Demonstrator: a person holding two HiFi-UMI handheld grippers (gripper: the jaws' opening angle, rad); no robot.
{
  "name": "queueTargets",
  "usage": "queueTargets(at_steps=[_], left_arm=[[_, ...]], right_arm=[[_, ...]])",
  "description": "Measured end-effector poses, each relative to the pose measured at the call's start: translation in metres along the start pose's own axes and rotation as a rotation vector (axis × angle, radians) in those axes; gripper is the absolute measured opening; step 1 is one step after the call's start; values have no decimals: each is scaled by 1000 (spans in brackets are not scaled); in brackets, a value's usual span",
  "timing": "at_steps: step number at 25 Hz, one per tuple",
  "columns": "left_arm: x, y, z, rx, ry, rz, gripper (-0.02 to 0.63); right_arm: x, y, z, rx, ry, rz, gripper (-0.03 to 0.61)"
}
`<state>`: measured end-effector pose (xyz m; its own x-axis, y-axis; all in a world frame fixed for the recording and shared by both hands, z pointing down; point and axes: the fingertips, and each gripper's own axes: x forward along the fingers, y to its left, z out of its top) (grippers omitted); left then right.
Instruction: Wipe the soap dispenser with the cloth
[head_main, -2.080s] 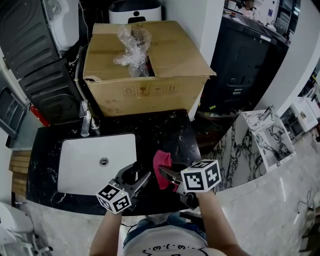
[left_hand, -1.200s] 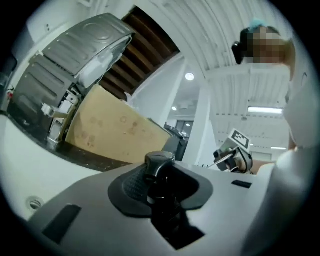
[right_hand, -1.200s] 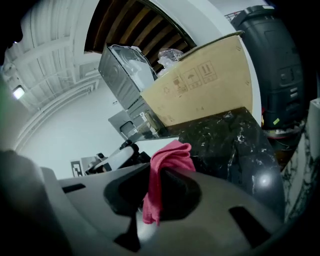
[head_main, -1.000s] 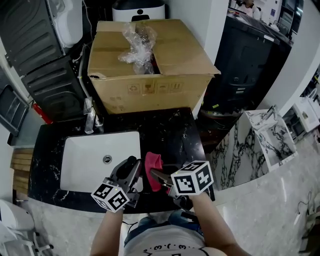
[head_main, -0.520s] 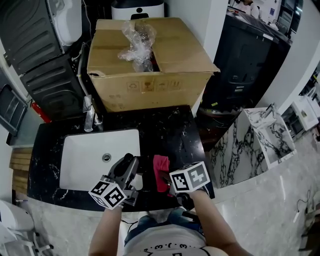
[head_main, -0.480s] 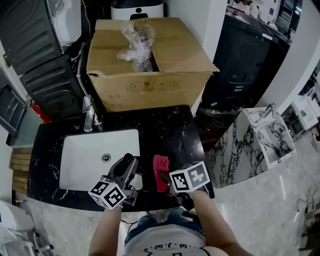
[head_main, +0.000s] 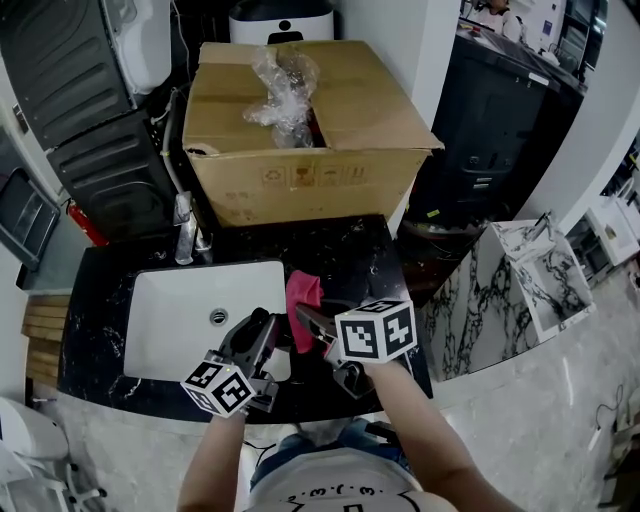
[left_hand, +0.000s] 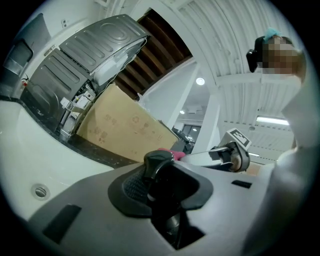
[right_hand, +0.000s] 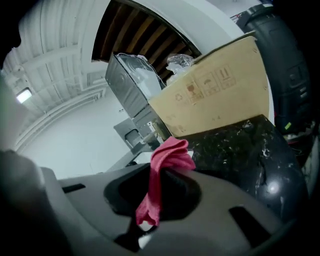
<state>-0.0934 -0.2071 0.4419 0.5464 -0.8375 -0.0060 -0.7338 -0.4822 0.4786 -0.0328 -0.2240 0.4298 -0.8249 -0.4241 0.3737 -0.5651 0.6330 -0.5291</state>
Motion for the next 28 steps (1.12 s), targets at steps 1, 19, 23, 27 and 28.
queueTargets(at_steps=[1,19,23,27,28], left_arm=[[0,0,0,0,1,3,107],[9,-10,-2,39,32,0,107],[20,-30,-6,110,56,-19,106],[26,-40,17,-122,-65,-91,106],[27,-39,26,-196,-102,-109,106]], right_arm=[[6,-5,-3,-2,19,-19,49],[-33,-79,-53,154,91,-278,49],[-58,-79,-31,162,-16,-278,49],[-81,-79,-16,148,-88,-266,49],[-85,-77,-12,141,-103,-253,49]])
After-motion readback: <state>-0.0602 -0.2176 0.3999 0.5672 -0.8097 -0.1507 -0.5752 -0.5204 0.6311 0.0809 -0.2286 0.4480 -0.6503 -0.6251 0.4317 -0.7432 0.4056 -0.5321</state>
